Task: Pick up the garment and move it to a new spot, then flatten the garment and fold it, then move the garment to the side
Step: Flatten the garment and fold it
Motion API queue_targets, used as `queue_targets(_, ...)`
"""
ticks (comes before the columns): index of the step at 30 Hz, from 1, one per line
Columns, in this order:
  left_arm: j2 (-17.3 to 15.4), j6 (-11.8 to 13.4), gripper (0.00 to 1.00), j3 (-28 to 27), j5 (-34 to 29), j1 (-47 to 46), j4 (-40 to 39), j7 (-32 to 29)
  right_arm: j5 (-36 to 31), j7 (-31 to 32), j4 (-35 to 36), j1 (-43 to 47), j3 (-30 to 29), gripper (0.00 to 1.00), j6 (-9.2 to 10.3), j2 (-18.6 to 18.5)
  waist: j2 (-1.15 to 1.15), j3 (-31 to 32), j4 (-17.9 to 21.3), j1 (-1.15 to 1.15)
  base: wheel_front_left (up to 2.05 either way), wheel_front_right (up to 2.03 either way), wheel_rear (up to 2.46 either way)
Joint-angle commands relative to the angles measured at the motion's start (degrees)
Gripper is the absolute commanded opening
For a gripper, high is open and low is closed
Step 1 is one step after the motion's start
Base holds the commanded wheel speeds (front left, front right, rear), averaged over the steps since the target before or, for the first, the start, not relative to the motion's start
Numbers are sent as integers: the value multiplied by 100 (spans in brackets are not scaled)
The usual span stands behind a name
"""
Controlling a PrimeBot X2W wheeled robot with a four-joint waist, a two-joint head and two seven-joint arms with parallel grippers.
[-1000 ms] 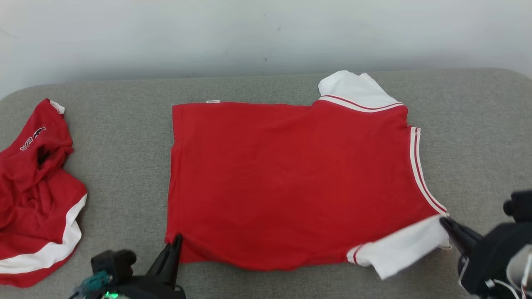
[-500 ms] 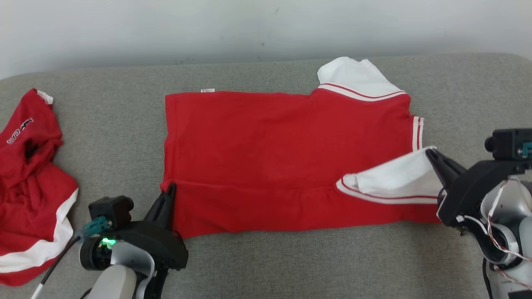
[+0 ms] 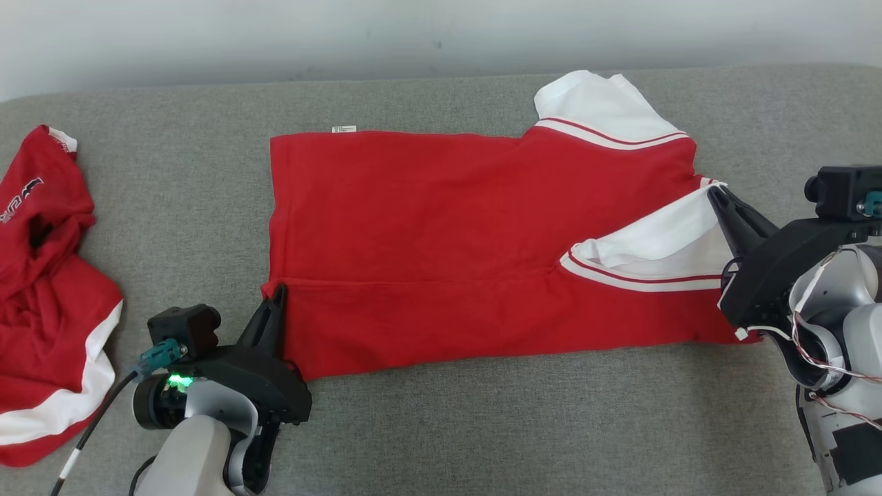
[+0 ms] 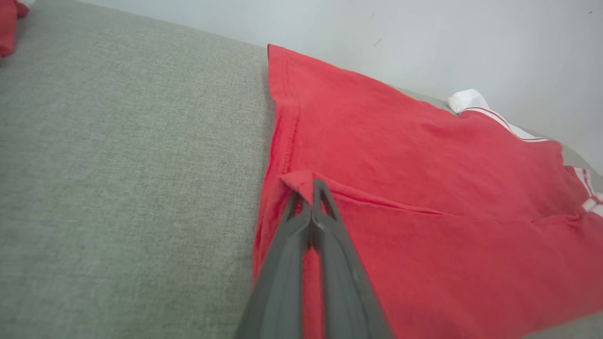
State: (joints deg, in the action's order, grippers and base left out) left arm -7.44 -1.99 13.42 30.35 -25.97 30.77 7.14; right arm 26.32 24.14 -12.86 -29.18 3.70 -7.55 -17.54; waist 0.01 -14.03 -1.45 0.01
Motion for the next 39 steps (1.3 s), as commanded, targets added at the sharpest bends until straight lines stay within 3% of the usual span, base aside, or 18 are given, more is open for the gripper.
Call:
queue_targets(1, 9, -2, 0, -1, -7, -84, 44, 56, 82, -59, -50, -75, 39, 0, 11, -44, -1, 1, -5, -1, 0, 0, 0)
queue_targets(14, 39, 101, 0, -29, 35, -211, 338, 263, 67, -485, -769, -503, 260, 0, 11, -89, -1, -16, -35, -1, 0, 0, 0)
queue_targets(15, 44, 108, 5, -23, 26, -215, 366, 283, 27, -549, -833, -524, 240, 0, 11, -80, -1, -10, -35, -1, 0, 0, 0)
queue_targets(16, 53, 110, 49, -10, 26, -215, 402, 292, 1, -596, -901, -537, 247, 36, 11, -57, -1, -3, -35, -1, 0, 0, 0)
queue_targets(17, 61, 138, 100, -7, 37, -214, 455, 270, 27, -623, -980, -546, 249, 100, 11, -5, -1, 9, -35, -1, 0, 0, 0)
queue_targets(27, 9, 134, 100, 76, -55, -56, 577, 502, 323, -817, -1043, -451, 344, 100, 11, 13, -1, 241, -42, -1, 0, 0, 0)
queue_targets(33, -82, 296, 100, 219, -207, 318, 429, 476, 210, -282, -914, 90, -3, 100, 11, -55, -1, 377, -46, -1, 0, 0, 0)
queue_targets(39, -108, 602, 100, 414, -437, 477, 406, 230, -406, 285, -902, 481, -586, 100, 11, 187, -1, 289, -10, -1, 0, 0, 0)
